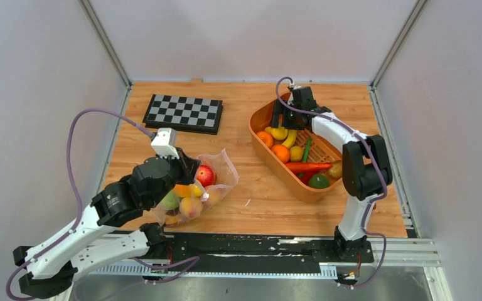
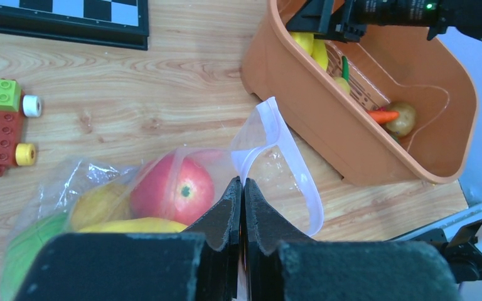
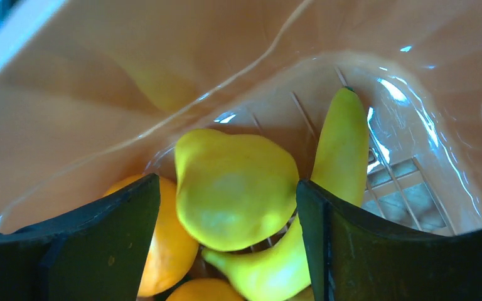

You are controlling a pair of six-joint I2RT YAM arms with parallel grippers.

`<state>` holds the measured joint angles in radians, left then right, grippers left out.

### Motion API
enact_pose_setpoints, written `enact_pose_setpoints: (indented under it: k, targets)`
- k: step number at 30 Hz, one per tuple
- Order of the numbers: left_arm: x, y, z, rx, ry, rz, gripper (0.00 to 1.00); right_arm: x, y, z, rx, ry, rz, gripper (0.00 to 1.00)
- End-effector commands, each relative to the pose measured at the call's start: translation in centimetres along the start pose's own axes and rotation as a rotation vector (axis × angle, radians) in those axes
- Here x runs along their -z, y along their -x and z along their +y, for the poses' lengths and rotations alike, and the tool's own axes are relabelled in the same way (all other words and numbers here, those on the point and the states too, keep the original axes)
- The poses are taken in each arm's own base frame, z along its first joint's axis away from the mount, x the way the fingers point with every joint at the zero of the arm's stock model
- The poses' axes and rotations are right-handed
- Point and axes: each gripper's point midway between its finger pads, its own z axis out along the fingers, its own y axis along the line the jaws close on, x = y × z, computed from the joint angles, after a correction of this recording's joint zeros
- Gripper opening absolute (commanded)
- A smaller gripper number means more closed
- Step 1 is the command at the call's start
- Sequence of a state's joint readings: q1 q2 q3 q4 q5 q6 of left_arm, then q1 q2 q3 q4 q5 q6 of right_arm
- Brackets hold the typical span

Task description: Place the food in the zip-top bag and seal the zipper

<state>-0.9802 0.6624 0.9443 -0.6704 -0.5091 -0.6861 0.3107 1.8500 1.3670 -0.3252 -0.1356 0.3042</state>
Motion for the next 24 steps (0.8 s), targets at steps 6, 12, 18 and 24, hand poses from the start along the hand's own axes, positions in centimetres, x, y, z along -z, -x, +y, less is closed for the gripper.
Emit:
enact_pose_setpoints:
  k: [6, 12, 18, 24]
  targets:
    - [0.5, 1.9, -0.3, 0.038, -0.010, -0.064, 0.08, -2.1, -1.3, -0.3, 0.025, 0.027, 0.076, 0.70]
    - [0.4, 1.8, -0.7, 0.038, -0.022, -0.057, 0.08, -1.7, -2.5, -0.9, -0.001, 0.040, 0.099, 0.53]
    - [0.4, 1.6, -0.7, 0.042, -0.027, -0.056, 0.08, 0.9, -2.3, -0.2, 0.006, 0.071, 0.059, 0.36]
    - [0.3, 1.5, -0.7, 0.042, -0.030, -0.052, 0.08, 6.5, 0.7, 0.8, 0.020, 0.067, -0.083, 0.35]
